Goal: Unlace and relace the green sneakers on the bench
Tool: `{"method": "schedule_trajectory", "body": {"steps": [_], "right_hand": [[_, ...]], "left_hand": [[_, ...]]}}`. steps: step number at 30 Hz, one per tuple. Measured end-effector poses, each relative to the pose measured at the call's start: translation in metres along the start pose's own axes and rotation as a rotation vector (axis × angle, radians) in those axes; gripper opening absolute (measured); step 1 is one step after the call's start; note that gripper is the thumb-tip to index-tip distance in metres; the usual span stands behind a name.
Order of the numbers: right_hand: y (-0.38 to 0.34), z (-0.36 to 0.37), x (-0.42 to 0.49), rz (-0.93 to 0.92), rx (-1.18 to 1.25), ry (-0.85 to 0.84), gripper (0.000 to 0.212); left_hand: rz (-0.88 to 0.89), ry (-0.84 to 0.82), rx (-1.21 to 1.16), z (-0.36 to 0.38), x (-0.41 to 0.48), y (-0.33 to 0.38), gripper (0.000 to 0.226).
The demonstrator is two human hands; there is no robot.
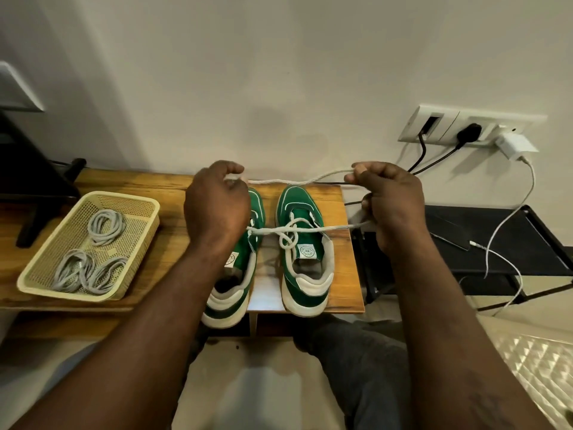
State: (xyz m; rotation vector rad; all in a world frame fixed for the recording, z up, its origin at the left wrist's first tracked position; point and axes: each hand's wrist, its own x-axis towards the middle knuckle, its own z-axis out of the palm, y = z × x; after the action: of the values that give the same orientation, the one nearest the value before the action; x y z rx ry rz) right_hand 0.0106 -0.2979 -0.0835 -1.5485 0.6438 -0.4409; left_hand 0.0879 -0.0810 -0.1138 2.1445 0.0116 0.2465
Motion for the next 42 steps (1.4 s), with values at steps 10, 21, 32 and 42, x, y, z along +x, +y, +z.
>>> {"method": "schedule_trajectory", "body": {"steps": [10, 21, 32, 42], "right_hand": [[0.006, 0.005, -0.009, 0.148, -0.359, -0.435, 0.007], [0.009, 0.009, -0.02, 0.318, -0.755, -0.648, 0.018], [0.013, 0.023, 0.001, 0.15, -0.564, -0.293, 0.028], [0.001, 0.03, -0.006, 0.201, 0.071, -0.241, 0.017]], "left_hand": [[0.136, -0.139, 0.223, 0.008, -0.008, -0.002, 0.014], [0.17, -0.474, 0.532, 0.061, -0.001, -0.002, 0.027], [0.217, -0.608, 0.026, 0.049, 0.006, 0.016, 0.011], [0.182, -0.76, -0.376, 0.03, 0.007, 0.015, 0.002]]}}
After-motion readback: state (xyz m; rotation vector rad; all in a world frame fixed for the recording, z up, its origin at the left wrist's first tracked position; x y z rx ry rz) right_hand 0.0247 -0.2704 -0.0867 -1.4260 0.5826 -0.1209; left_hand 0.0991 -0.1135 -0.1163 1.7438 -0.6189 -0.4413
